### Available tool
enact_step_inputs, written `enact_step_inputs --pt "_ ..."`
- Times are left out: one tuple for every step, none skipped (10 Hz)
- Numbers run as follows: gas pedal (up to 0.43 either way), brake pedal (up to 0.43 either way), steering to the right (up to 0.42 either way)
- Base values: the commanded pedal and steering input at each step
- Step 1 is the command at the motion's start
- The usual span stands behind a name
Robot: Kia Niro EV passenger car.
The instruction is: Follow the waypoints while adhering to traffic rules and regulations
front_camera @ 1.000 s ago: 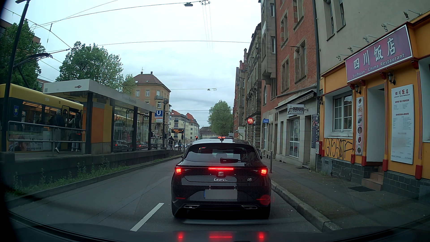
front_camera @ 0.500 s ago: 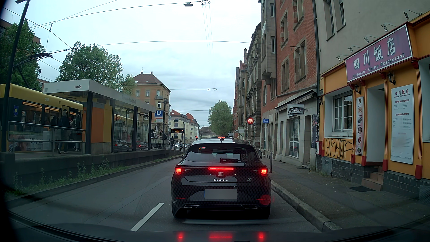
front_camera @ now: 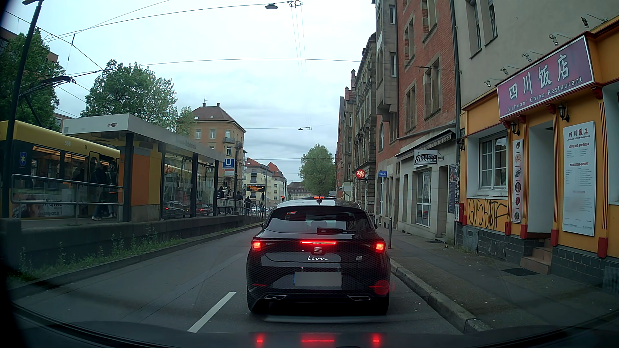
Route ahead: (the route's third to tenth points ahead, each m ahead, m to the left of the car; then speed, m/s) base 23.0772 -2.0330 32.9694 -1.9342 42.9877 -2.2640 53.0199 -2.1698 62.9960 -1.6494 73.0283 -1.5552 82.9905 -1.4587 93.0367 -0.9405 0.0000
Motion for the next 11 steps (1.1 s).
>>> enact_step_inputs --pt "0.000 0.311 -0.037" --pt "0.000 0.305 -0.037" --pt "0.000 0.305 -0.037" --pt "0.000 0.305 -0.037" --pt "0.000 0.305 -0.037" --pt "0.000 0.305 -0.037" --pt "0.000 0.305 -0.037" --pt "0.000 0.305 -0.036" --pt "0.000 0.305 -0.037" --pt "0.000 0.305 -0.037" --pt "0.000 0.305 -0.037"
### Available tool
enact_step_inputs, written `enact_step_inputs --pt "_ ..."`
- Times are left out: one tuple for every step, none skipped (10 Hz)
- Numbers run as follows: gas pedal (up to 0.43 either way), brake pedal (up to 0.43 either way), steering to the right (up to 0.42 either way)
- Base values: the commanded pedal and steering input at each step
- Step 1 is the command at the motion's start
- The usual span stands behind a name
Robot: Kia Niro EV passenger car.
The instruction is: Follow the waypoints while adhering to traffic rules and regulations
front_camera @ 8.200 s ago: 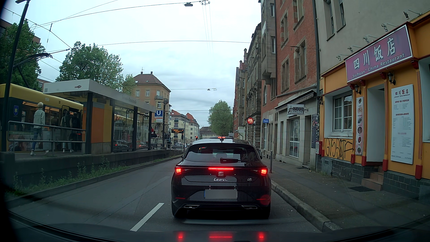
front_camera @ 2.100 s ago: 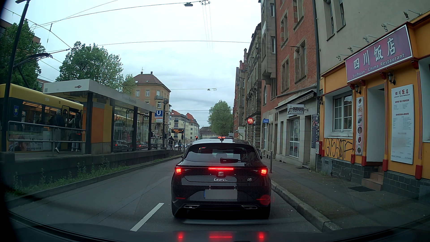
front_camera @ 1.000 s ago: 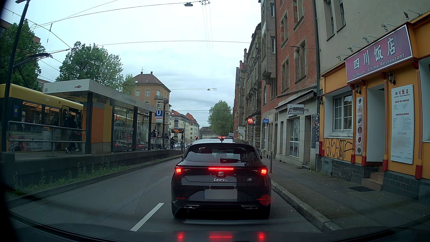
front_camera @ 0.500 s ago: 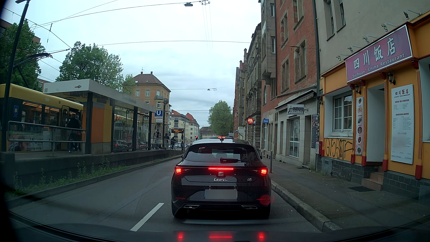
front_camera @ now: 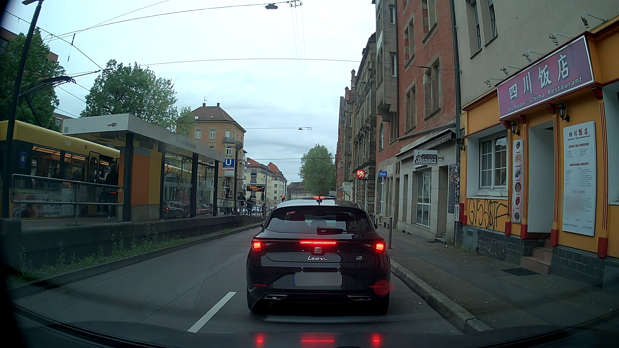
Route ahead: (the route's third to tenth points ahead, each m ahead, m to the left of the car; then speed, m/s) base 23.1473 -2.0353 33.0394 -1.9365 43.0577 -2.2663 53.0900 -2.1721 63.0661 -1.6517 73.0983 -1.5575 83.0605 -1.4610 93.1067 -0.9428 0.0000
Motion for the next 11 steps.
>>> enact_step_inputs --pt "0.000 0.305 -0.037" --pt "0.000 0.305 -0.037" --pt "0.000 0.305 -0.037" --pt "0.000 0.311 -0.036" --pt "0.000 0.299 -0.037" --pt "0.000 0.305 -0.037" --pt "0.000 0.305 -0.036" --pt "0.000 0.305 -0.037" --pt "0.000 0.305 -0.037" --pt "0.000 0.299 -0.037" --pt "0.000 0.305 -0.037"
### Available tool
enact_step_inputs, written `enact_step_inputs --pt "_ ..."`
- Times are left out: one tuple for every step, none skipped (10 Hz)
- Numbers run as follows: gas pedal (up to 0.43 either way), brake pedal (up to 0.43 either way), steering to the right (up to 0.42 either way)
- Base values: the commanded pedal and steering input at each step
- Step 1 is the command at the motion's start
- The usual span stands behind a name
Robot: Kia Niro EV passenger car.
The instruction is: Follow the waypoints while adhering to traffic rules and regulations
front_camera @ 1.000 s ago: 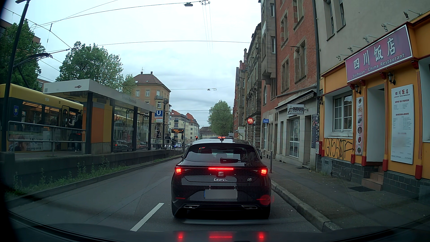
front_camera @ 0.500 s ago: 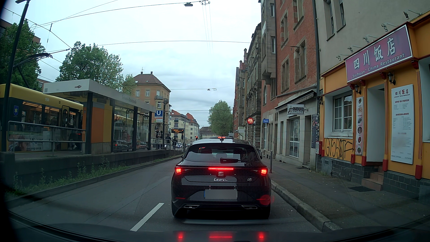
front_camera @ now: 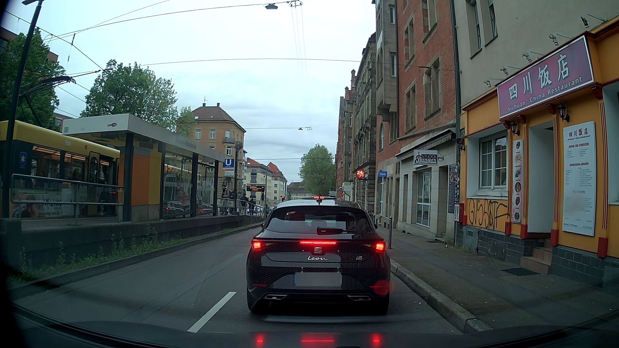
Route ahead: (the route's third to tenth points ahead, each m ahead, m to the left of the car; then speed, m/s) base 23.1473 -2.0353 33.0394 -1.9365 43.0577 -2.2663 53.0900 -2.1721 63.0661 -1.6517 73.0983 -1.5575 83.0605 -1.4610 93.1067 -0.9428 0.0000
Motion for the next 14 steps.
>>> enact_step_inputs --pt "0.000 0.305 -0.037" --pt "0.000 0.305 -0.037" --pt "0.000 0.305 -0.037" --pt "0.000 0.305 -0.037" --pt "0.000 0.305 -0.037" --pt "0.000 0.305 -0.037" --pt "0.000 0.305 -0.037" --pt "0.000 0.305 -0.037" --pt "0.000 0.305 -0.037" --pt "0.000 0.305 -0.037" --pt "0.000 0.311 -0.037" --pt "0.000 0.305 -0.037" --pt "0.000 0.305 -0.037" --pt "0.000 0.311 -0.037"
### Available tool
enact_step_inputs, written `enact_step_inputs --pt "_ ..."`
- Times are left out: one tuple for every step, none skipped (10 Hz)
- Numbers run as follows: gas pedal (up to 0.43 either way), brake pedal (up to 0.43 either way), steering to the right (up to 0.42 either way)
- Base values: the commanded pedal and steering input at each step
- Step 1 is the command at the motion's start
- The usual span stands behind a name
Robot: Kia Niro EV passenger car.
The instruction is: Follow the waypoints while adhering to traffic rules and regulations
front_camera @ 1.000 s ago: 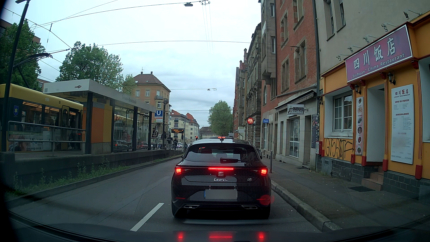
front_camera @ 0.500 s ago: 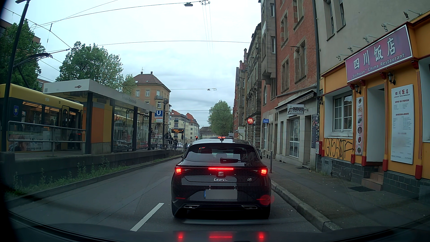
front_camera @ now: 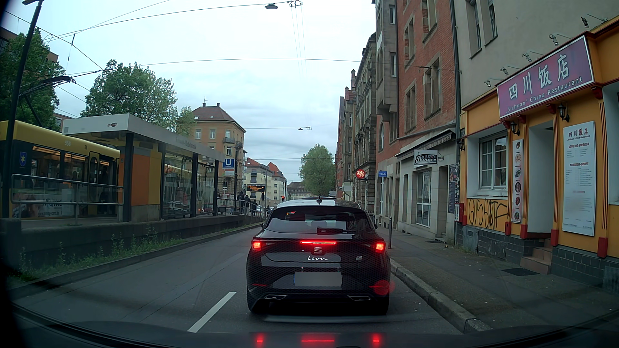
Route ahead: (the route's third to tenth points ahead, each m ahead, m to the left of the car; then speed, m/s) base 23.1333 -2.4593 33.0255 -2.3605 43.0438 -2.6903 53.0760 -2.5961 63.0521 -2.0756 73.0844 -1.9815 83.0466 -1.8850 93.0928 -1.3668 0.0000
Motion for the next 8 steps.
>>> enact_step_inputs --pt "0.000 0.311 -0.037" --pt "0.000 0.305 -0.037" --pt "0.000 0.305 -0.037" --pt "0.000 0.305 -0.037" --pt "0.000 0.305 -0.037" --pt "0.000 0.305 -0.037" --pt "0.000 0.311 -0.037" --pt "0.000 0.305 -0.037"
